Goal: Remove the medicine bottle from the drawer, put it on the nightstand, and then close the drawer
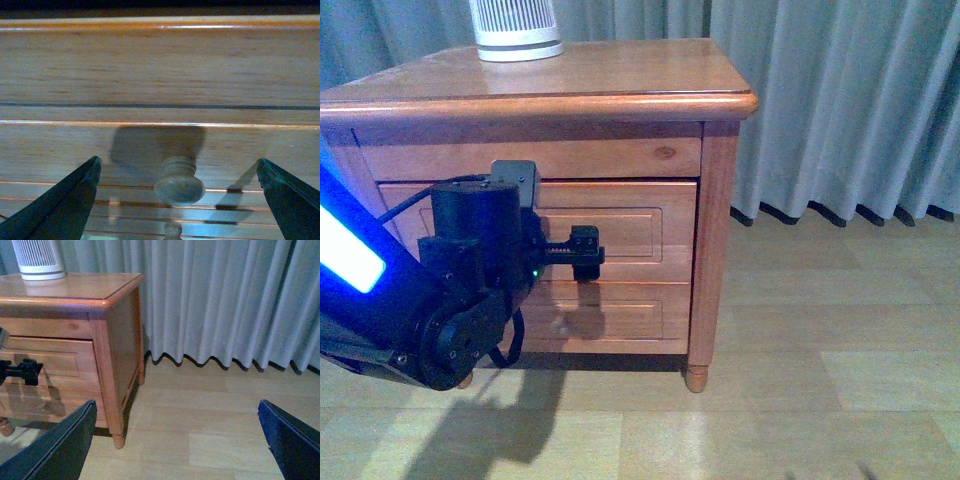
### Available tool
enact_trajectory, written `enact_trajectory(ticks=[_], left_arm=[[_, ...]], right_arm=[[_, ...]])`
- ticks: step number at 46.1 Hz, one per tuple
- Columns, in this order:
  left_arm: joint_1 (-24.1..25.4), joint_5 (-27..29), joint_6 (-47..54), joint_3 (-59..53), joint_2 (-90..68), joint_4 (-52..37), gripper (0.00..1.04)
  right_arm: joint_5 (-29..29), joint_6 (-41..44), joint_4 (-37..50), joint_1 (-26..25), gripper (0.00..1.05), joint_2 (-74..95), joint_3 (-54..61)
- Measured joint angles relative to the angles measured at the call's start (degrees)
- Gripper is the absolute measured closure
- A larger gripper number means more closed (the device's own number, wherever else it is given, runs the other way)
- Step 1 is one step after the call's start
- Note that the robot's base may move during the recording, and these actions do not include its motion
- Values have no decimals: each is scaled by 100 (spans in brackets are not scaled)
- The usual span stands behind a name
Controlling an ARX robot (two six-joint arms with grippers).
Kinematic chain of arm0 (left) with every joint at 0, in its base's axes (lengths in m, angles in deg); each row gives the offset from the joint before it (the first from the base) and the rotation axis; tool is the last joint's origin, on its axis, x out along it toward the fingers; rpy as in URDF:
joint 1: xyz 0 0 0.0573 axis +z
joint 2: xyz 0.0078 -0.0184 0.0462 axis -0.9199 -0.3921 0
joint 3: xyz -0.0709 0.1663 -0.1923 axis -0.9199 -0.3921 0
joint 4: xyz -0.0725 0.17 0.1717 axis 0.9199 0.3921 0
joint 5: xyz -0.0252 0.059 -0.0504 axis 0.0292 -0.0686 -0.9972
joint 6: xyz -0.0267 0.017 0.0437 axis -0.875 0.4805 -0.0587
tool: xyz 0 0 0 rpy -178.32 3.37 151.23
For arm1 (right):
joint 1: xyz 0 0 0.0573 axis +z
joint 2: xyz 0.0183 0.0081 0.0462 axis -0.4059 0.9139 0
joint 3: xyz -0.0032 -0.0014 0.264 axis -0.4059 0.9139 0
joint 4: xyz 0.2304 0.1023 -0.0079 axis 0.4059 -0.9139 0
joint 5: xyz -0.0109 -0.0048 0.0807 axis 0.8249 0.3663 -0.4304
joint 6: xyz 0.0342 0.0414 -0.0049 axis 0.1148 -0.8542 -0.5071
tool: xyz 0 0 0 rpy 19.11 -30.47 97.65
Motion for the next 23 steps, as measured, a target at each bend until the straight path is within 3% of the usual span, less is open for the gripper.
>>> enact_trajectory(ticks=[19,23], left_arm=[[-4,0,-33,0,-22,0,7],[-4,2,-52,0,-22,0,11]], right_arm=[[0,0,0,0,7,0,0],[0,0,0,0,7,0,0]])
